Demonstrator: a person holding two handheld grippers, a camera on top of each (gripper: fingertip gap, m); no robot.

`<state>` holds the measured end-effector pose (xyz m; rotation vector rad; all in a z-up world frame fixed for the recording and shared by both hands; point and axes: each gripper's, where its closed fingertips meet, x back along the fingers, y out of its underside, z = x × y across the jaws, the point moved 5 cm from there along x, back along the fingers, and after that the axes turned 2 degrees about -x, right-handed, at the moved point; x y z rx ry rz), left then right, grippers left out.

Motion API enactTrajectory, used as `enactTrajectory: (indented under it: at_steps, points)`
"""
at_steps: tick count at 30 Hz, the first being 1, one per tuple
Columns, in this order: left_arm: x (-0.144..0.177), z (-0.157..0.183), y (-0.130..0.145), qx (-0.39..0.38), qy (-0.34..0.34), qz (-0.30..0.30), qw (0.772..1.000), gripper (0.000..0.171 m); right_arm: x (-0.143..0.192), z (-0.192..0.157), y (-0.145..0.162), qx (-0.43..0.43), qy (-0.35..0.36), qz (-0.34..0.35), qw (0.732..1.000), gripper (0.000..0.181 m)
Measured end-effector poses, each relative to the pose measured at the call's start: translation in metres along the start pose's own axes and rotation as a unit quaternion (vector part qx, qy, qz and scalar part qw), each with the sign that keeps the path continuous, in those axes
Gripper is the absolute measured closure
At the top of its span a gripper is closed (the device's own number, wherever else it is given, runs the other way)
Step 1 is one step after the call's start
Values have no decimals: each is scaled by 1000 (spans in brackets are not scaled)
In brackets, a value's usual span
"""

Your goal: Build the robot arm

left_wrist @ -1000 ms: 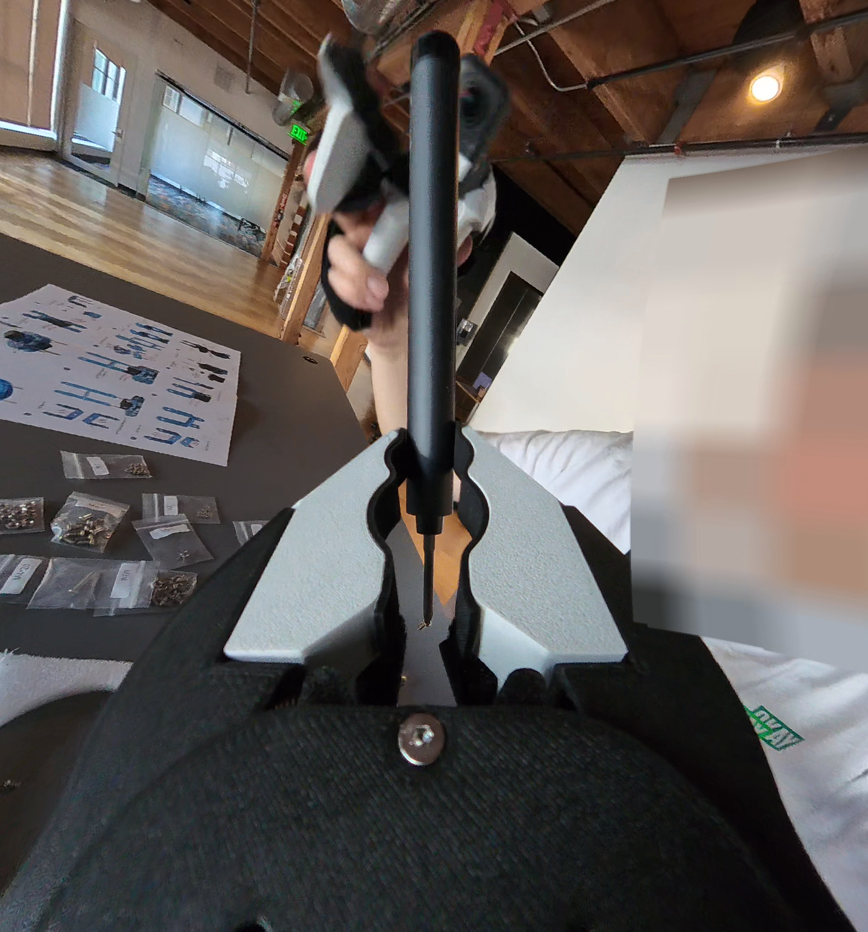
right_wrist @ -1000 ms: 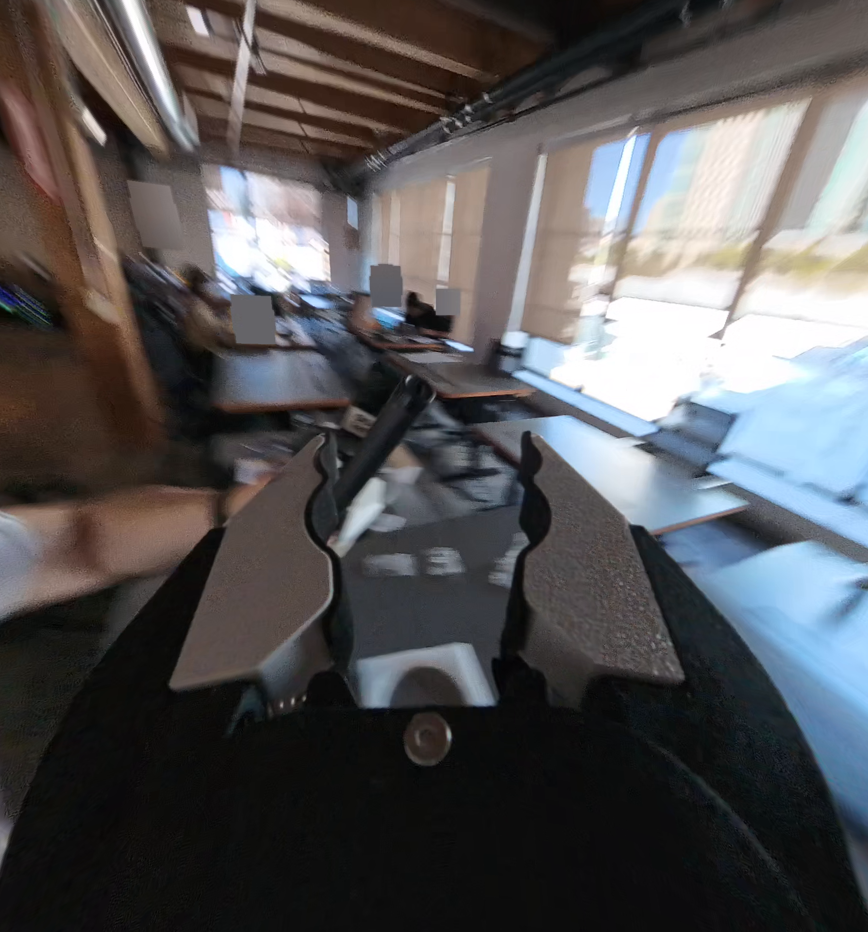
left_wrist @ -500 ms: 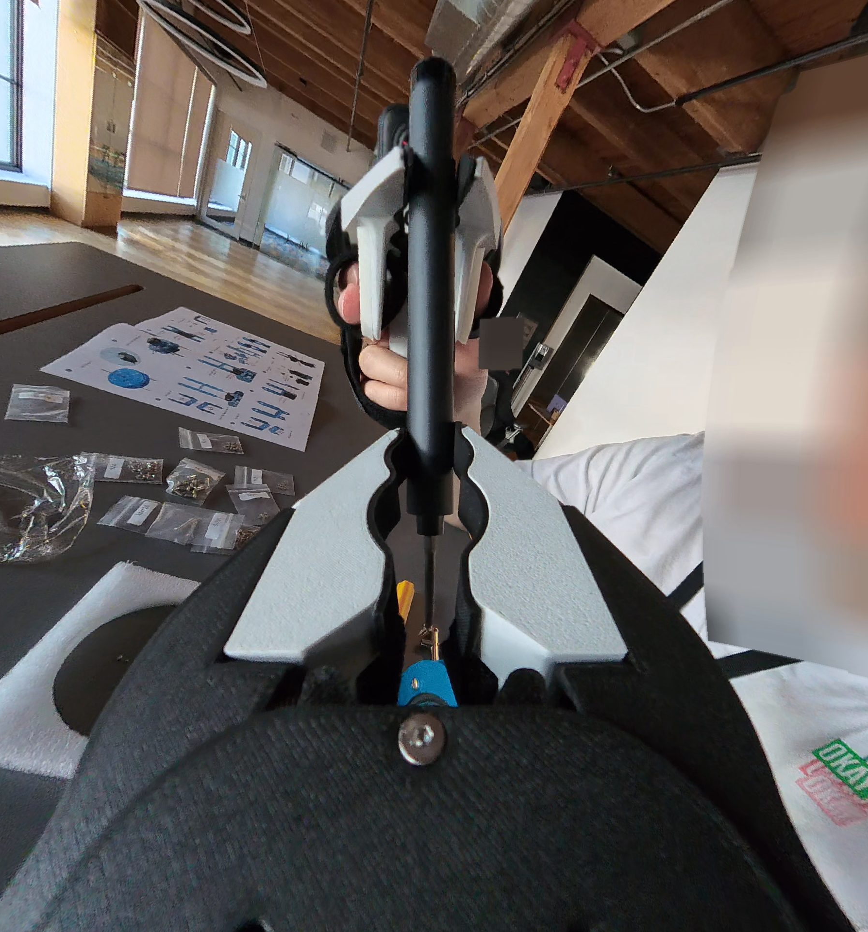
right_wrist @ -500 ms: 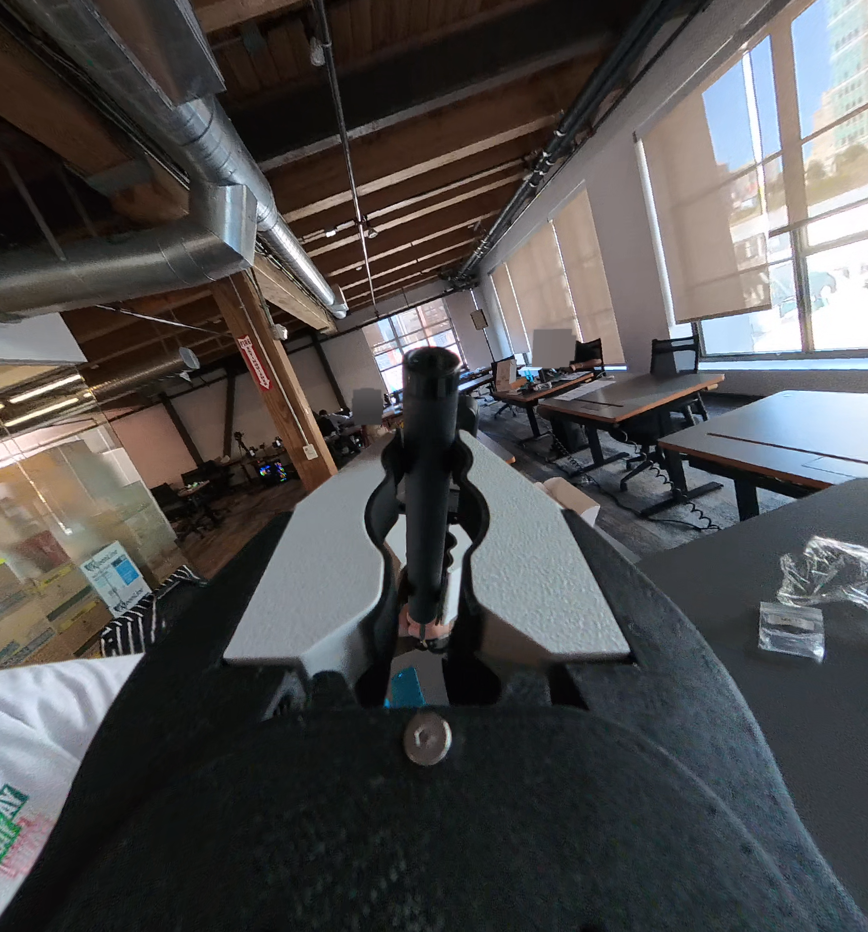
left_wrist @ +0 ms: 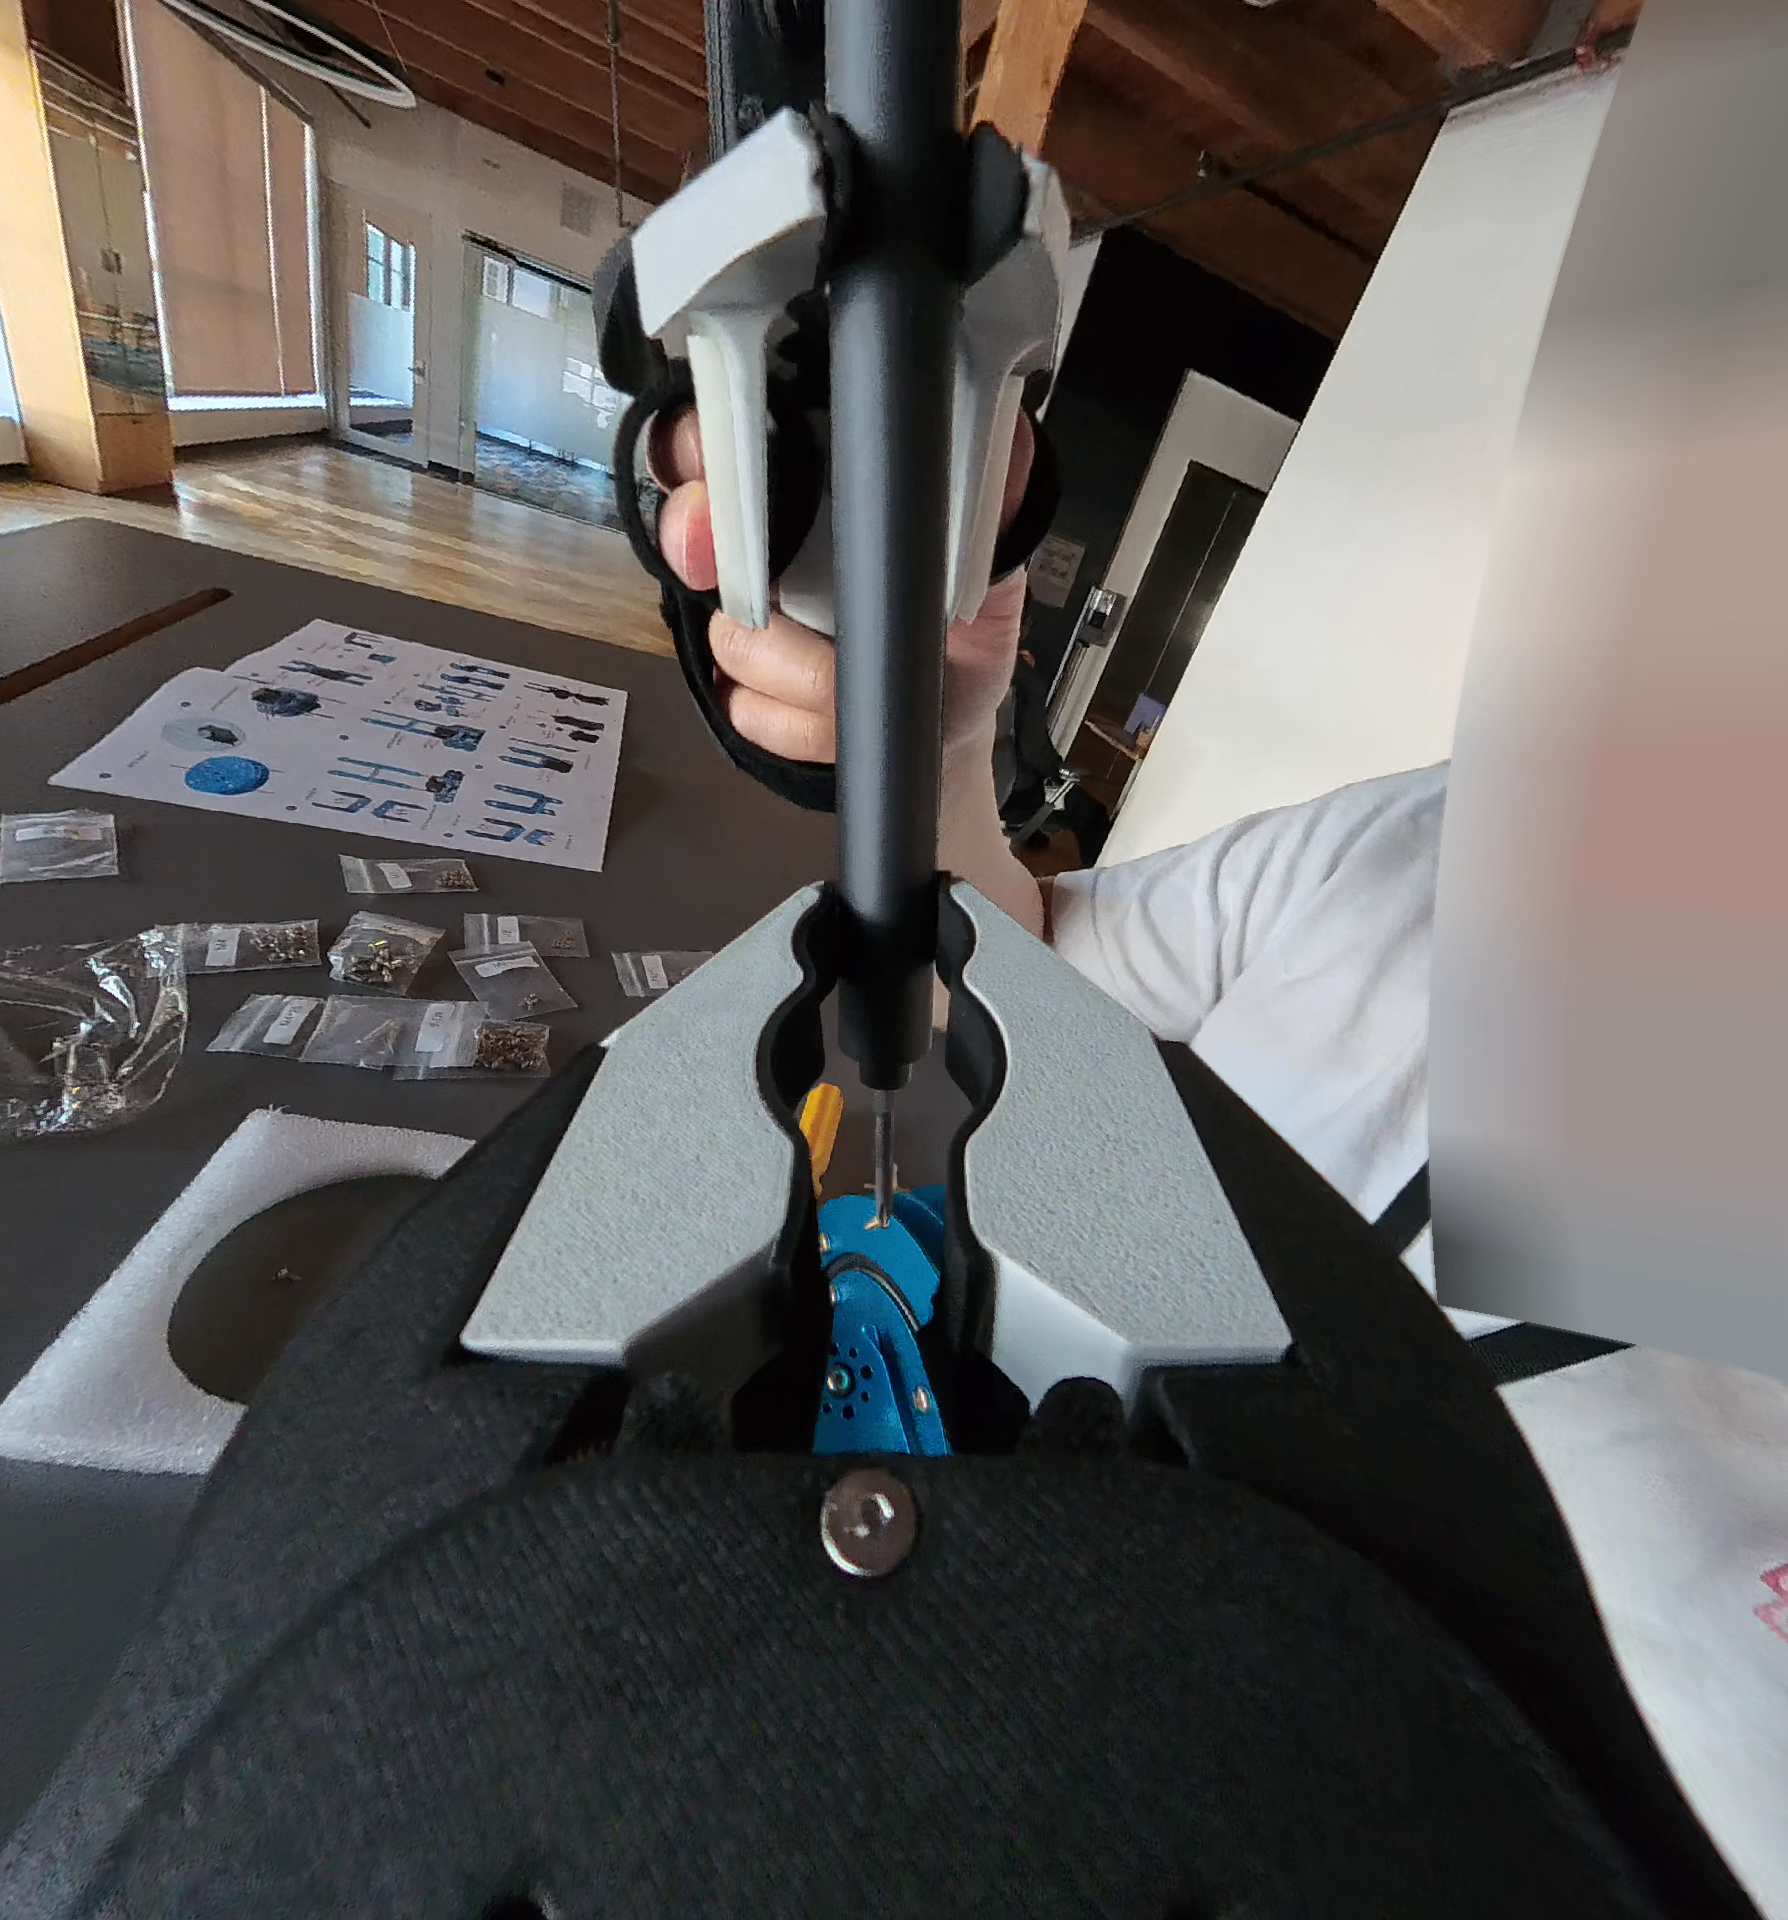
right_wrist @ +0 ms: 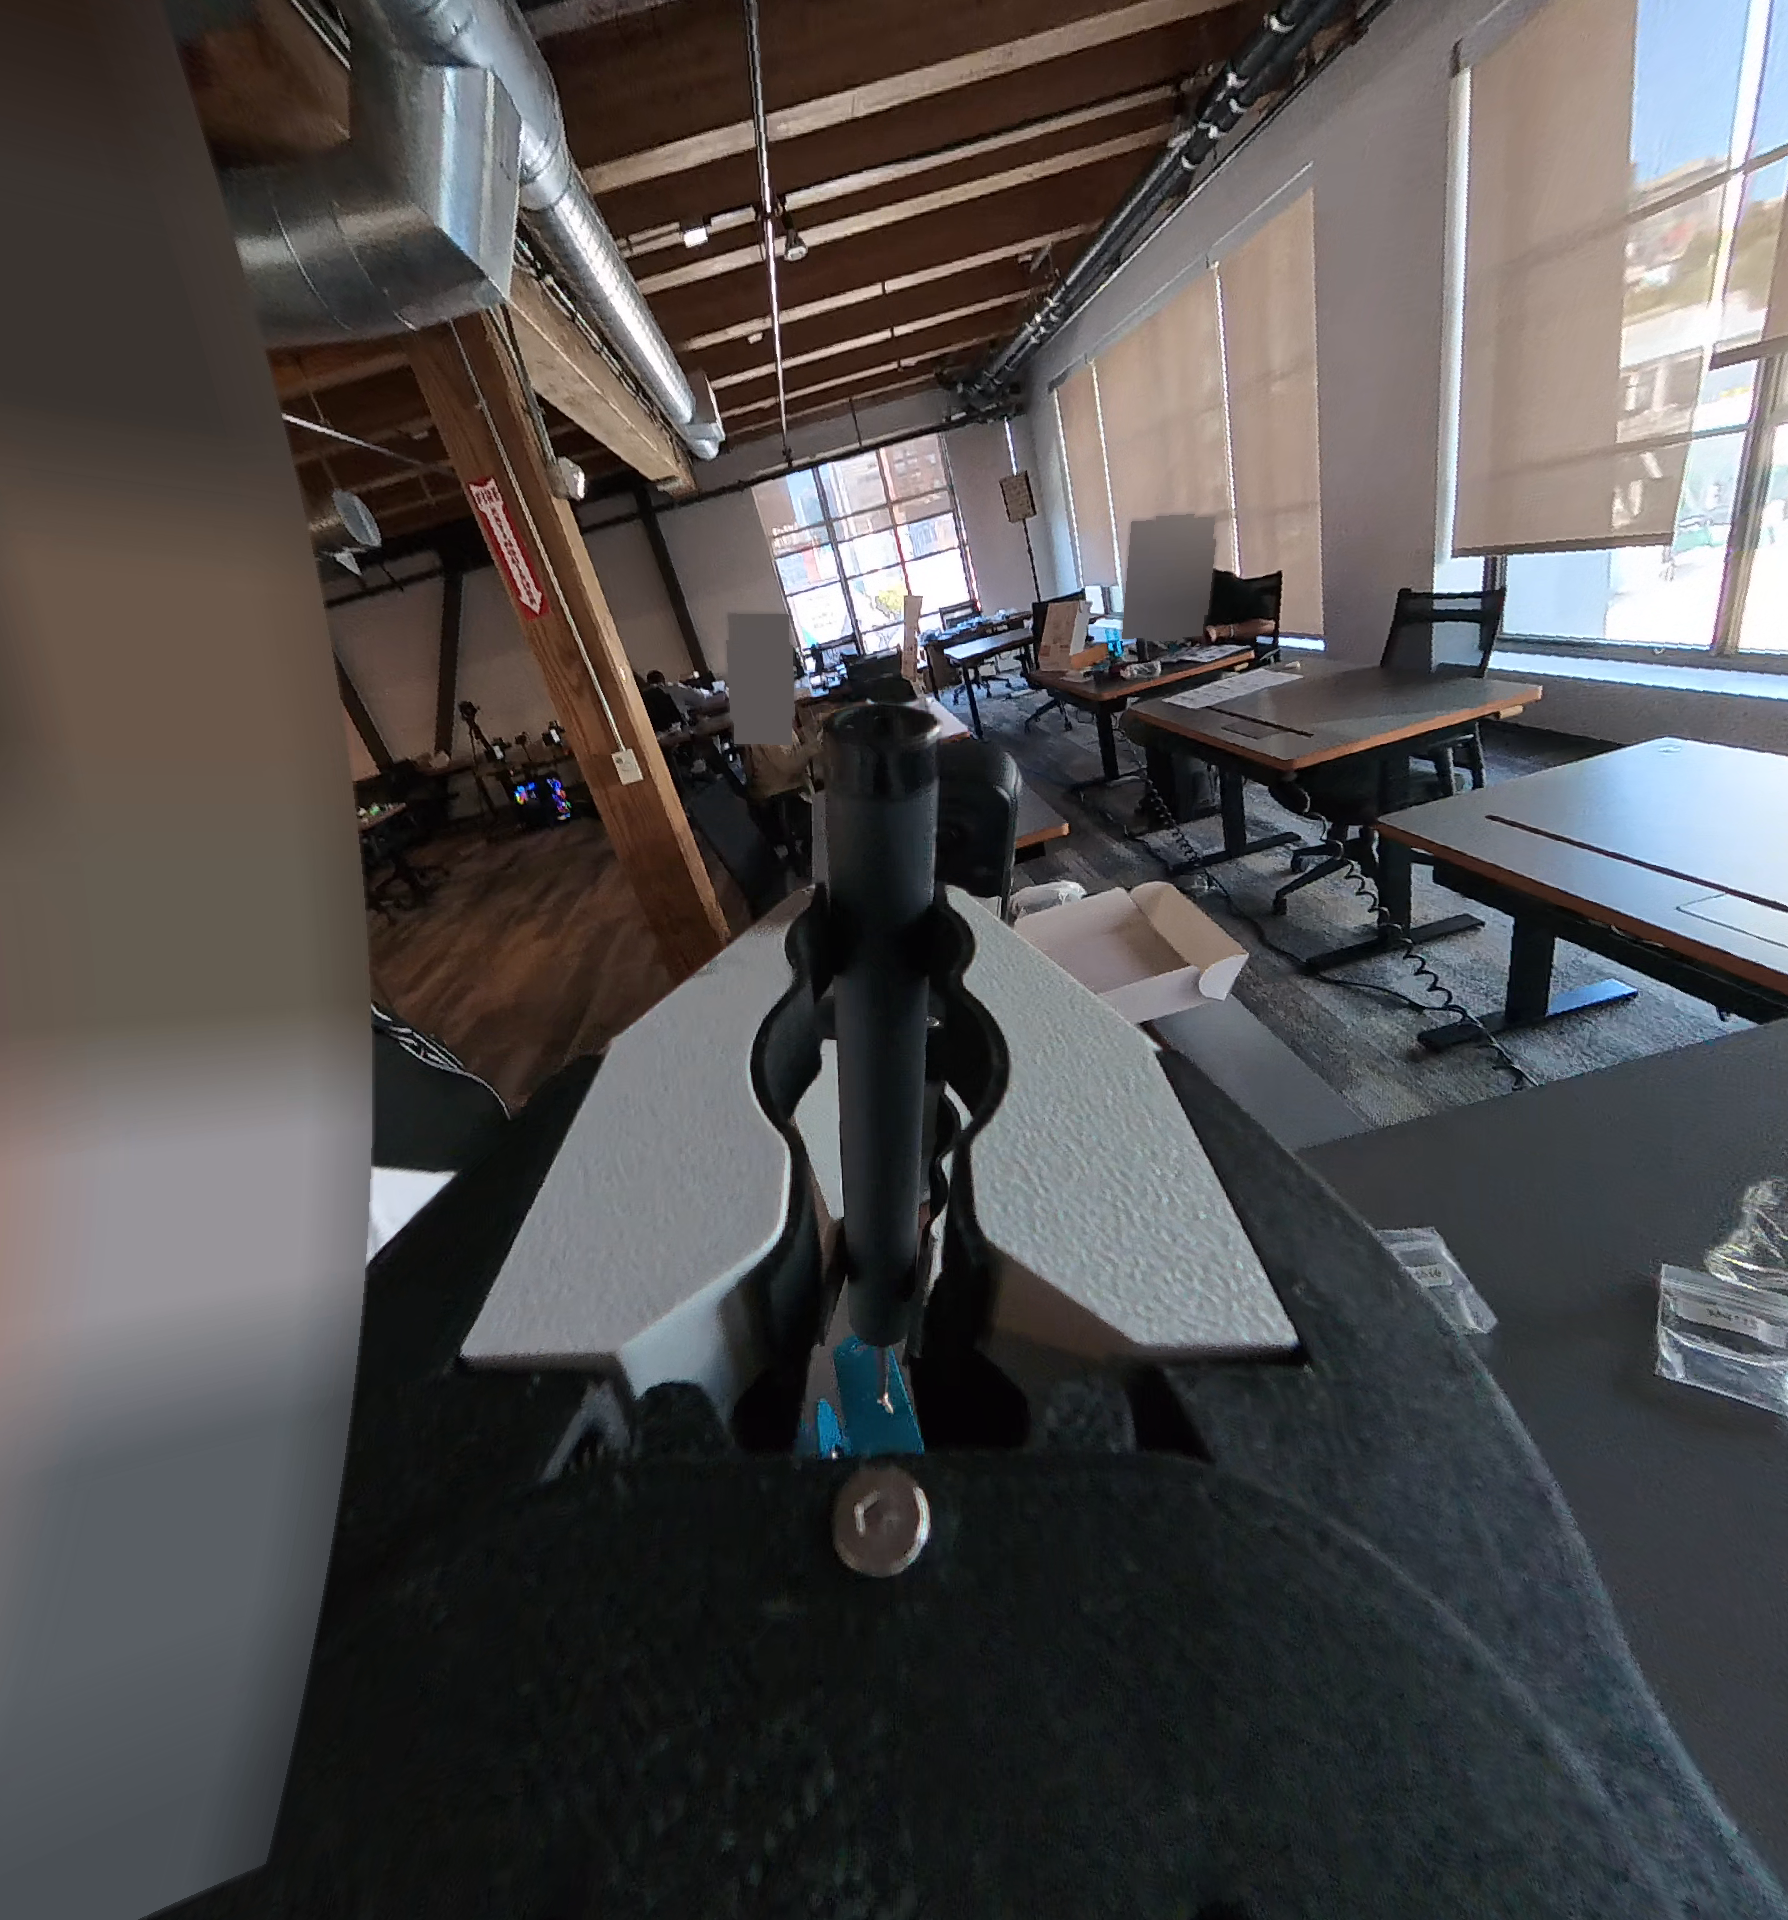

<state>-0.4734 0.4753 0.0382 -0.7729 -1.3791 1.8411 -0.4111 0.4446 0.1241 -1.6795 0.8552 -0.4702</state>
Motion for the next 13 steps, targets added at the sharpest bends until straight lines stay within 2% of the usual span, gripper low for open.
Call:
enactTrajectory:
  at_steps: [3, 7, 13]
  points:
    - [3, 9, 7, -16, -5, -14, 1000, 156, -12, -9, 8, 9, 3, -23, 1000, 165]
    - [9, 15, 14, -32, -16, -2, 999, 156, -24, -18, 14, 31, 6, -43, 999, 165]
    - [13, 4, 28, -16, -29, 14, 999, 156, -25, -4, 26, 21, 8, -65, 998, 165]
